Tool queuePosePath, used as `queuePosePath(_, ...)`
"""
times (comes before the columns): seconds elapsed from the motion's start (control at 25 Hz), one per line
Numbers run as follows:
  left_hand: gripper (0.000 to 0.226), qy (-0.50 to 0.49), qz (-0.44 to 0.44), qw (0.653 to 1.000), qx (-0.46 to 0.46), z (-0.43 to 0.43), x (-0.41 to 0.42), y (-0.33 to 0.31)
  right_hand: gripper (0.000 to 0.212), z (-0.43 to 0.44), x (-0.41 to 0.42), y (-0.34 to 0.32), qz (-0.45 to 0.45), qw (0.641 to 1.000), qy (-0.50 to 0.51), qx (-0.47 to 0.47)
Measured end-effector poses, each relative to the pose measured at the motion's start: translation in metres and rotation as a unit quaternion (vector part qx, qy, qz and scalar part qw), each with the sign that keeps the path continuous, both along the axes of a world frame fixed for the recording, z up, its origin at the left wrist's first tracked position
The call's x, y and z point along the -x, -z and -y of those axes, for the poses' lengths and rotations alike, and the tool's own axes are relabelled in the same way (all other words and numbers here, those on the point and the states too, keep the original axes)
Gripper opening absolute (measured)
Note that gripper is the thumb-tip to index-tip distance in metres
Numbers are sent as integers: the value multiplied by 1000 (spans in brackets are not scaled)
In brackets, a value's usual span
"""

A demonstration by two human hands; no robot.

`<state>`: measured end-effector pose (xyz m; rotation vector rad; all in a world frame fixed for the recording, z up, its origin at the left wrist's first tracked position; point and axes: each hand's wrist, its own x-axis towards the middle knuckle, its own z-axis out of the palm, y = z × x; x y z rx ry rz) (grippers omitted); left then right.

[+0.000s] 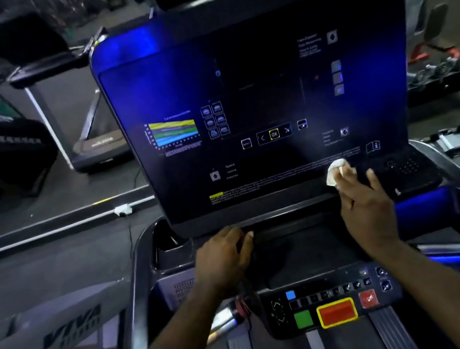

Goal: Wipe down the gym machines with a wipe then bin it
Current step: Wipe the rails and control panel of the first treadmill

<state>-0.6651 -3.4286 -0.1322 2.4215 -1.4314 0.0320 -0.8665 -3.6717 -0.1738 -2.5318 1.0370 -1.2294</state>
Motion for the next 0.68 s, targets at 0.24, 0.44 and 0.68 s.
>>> queuePosePath(0.24,38,-17,-154,988,-30,-15,31,15,51,-71,-58,6,-143,961,-224,82)
queuePosePath(0.44,40,4,-178,983,-42,-28,58,19,51,-66,-62,-28,-213,933,-277,83)
queuePosePath(0.68,59,-49,-165,977,-126,-40,85,1,42,-11,25,-63,-244,963,-113,-5)
